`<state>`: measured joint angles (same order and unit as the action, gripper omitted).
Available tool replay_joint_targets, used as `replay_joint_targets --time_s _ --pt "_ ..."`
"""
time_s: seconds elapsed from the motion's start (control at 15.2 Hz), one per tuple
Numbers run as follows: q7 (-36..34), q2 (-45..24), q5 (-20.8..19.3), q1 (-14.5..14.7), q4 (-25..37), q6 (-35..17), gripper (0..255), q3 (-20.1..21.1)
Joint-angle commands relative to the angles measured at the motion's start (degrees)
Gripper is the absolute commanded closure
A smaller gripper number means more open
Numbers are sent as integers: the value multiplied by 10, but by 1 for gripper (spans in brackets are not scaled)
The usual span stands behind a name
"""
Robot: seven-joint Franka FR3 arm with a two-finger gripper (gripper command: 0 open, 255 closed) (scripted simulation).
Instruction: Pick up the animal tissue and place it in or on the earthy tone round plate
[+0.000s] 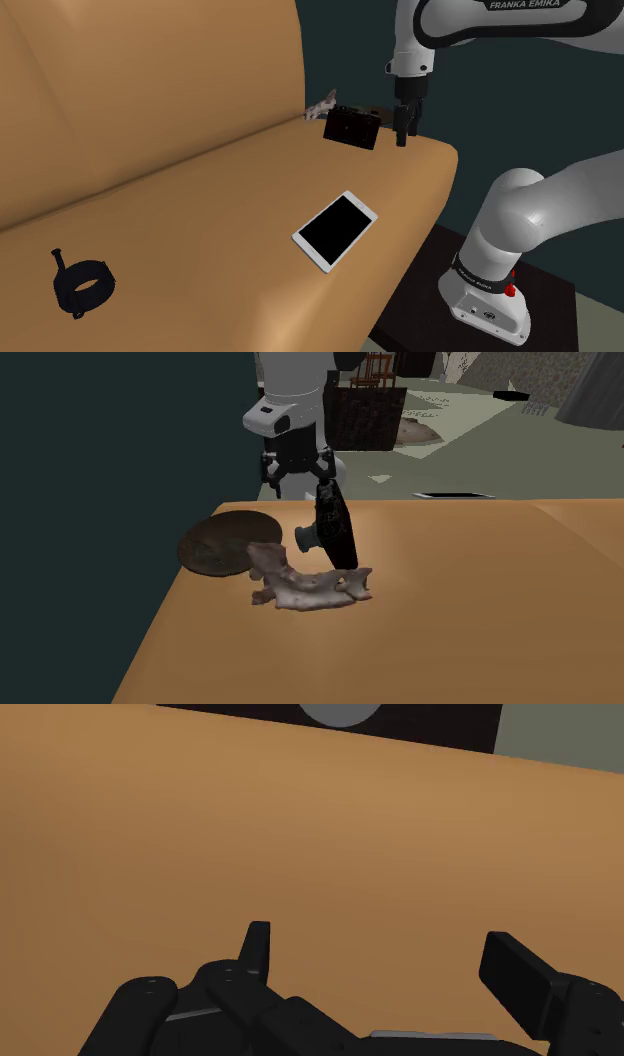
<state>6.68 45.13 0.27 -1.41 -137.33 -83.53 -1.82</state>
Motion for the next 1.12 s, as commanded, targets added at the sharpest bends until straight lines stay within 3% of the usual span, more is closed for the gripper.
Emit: replay_joint_targets --time_s 0.0,0.53,1.06 --pt "0 0 0 0 0 0 0 0" --pt "148 -186 -41 35 170 -14 0 -37" --pt "289 -369 -54 61 382 12 0 -48"
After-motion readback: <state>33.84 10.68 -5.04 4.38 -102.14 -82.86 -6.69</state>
